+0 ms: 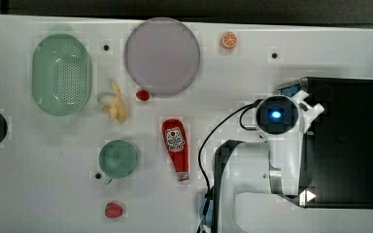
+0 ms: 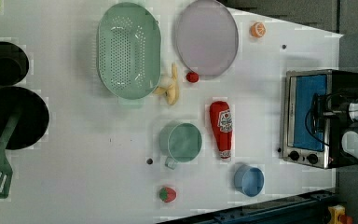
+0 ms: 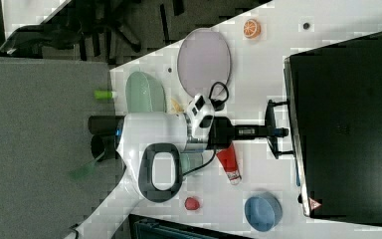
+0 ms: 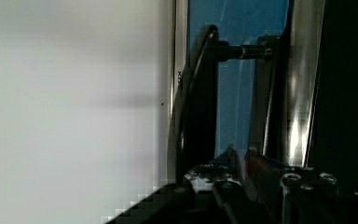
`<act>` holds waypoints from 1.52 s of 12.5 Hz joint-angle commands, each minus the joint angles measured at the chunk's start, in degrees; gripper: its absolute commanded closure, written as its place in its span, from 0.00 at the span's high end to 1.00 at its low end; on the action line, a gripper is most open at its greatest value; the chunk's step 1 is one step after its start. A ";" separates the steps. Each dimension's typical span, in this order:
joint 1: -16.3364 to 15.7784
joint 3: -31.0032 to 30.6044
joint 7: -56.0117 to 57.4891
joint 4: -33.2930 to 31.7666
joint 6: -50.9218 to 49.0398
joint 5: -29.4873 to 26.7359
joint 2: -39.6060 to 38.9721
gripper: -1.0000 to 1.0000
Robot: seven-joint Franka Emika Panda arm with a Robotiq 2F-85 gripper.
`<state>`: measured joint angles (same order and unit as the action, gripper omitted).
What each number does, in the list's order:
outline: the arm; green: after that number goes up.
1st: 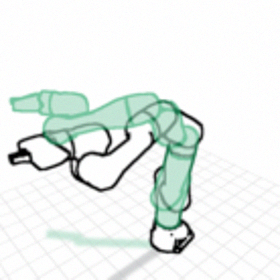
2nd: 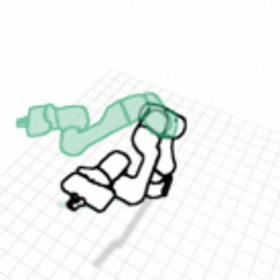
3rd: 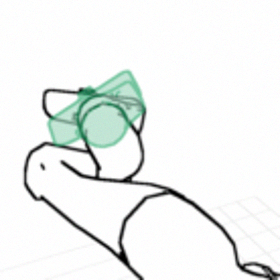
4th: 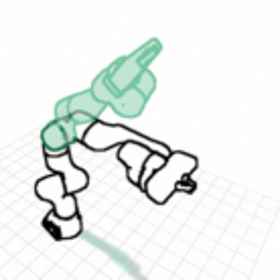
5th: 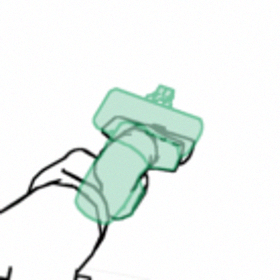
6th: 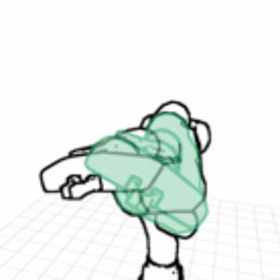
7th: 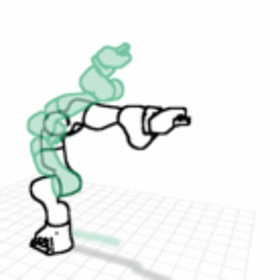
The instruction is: Flap open oven.
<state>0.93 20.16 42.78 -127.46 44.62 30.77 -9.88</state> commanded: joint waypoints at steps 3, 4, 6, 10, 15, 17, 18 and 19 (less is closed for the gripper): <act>-3.78 -4.78 -13.10 0.14 -2.93 5.73 -3.08 0.18; -4.37 -5.42 -15.99 0.15 -3.63 7.59 -3.81 0.18; -5.62 -6.79 -20.91 0.16 -4.84 11.24 -5.49 0.18; -8.27 -8.47 -30.05 0.35 -6.58 17.00 -10.38 0.18; -11.69 -9.84 -36.77 2.06 -6.47 18.08 -18.62 0.18; -12.37 -9.87 -42.10 3.68 -6.01 18.08 -21.68 0.18; -12.62 -9.94 -43.29 4.41 -5.74 18.05 -22.51 0.18; -12.72 -9.95 -43.67 5.02 -5.45 17.74 -22.47 0.18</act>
<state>-11.90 9.27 4.83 -124.89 38.52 48.76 -34.13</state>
